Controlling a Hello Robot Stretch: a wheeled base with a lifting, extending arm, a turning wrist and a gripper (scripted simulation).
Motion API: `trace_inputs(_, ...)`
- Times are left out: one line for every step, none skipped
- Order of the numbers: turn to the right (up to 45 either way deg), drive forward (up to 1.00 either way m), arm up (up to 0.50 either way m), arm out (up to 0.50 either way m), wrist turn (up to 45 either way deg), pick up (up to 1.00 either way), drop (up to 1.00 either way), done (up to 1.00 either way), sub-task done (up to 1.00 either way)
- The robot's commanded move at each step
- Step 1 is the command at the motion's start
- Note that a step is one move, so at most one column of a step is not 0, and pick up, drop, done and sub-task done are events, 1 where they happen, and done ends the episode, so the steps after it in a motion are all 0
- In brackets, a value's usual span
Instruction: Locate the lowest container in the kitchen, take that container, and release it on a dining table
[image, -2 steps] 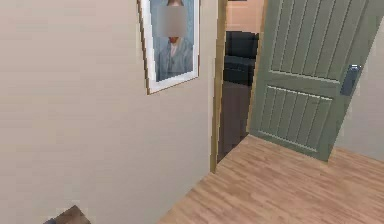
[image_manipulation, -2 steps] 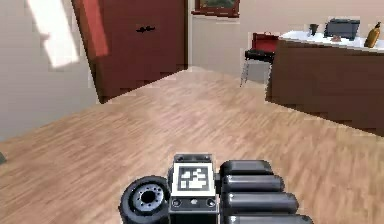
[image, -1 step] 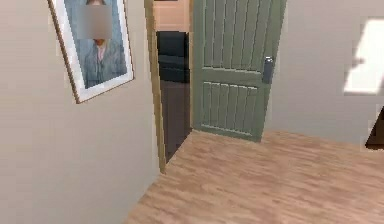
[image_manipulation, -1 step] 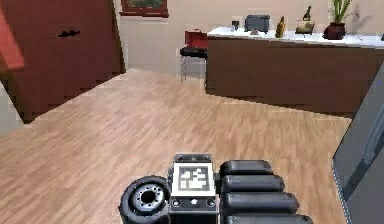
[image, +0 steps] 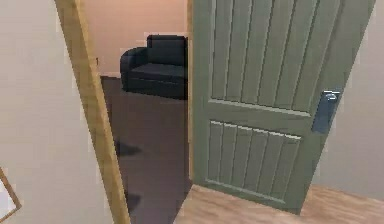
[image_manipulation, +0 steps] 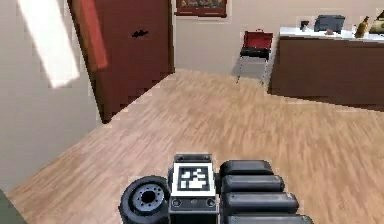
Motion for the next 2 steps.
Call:
trace_inputs(6.0, 0.00, 0.00, 0.00, 0.0, 0.00, 0.00, 0.00, 0.00)
trace_inputs(0.0, 0.90, 0.00, 0.00, 0.0, 0.00, 0.00, 0.00, 0.00)
